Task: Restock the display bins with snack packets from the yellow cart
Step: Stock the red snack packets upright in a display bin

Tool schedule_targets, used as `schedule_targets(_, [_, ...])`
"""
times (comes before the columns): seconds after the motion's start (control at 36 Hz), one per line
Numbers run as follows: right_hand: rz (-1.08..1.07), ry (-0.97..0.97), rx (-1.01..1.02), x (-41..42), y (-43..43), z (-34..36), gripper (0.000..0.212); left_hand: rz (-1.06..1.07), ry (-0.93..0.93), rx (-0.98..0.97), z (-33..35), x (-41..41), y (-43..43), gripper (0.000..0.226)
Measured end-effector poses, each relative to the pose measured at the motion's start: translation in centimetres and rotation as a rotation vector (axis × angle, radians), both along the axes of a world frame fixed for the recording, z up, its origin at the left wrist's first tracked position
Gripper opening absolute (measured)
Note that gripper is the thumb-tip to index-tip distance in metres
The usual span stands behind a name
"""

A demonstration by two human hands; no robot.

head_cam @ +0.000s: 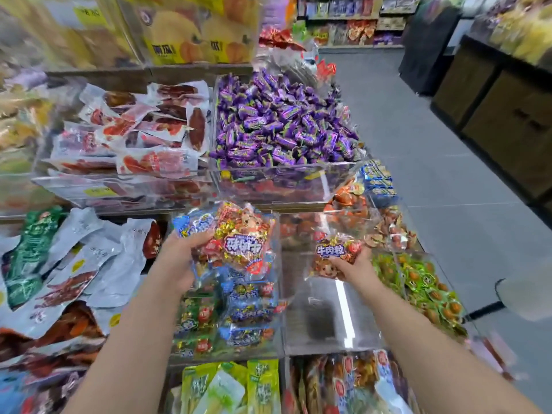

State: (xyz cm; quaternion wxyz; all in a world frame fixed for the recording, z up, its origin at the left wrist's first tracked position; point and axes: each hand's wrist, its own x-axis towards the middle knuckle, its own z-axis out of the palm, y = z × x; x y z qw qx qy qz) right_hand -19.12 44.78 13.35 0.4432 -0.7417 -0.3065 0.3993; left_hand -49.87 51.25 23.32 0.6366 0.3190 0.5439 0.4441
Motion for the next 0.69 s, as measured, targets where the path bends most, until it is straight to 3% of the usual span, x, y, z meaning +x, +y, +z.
schedule_targets(0.11, [0.063,-0.001,-0.018,-2.3,3.2,-2.9,0.048,0.008,-0.022,0.005,0.0,0.4,1.2,0.032])
schedule_targets(0.28, [0.120,-0.025,-0.025,-4.0,7.5,-6.4,0.043,-0.019,-0.024,-0.003,-1.4,0.6,2.4,0.038])
schedule_targets(0.42, [0.139,0.007,-0.184,-2.5,8.8,-9.3,0.053,-0.007,-0.064,-0.010,-2.4,-0.1,2.8,0.052])
schedule_targets(0.56, [0.152,0.037,-0.249,-1.9,10.3,-10.4,0.063,0.016,-0.094,0.015,-2.8,-0.7,2.8,0.043])
schedule_targets(0.69, [0.135,0.030,-0.282,-2.1,10.7,-10.5,0.076,0.004,-0.096,0.028,-2.5,-0.6,2.5,0.049])
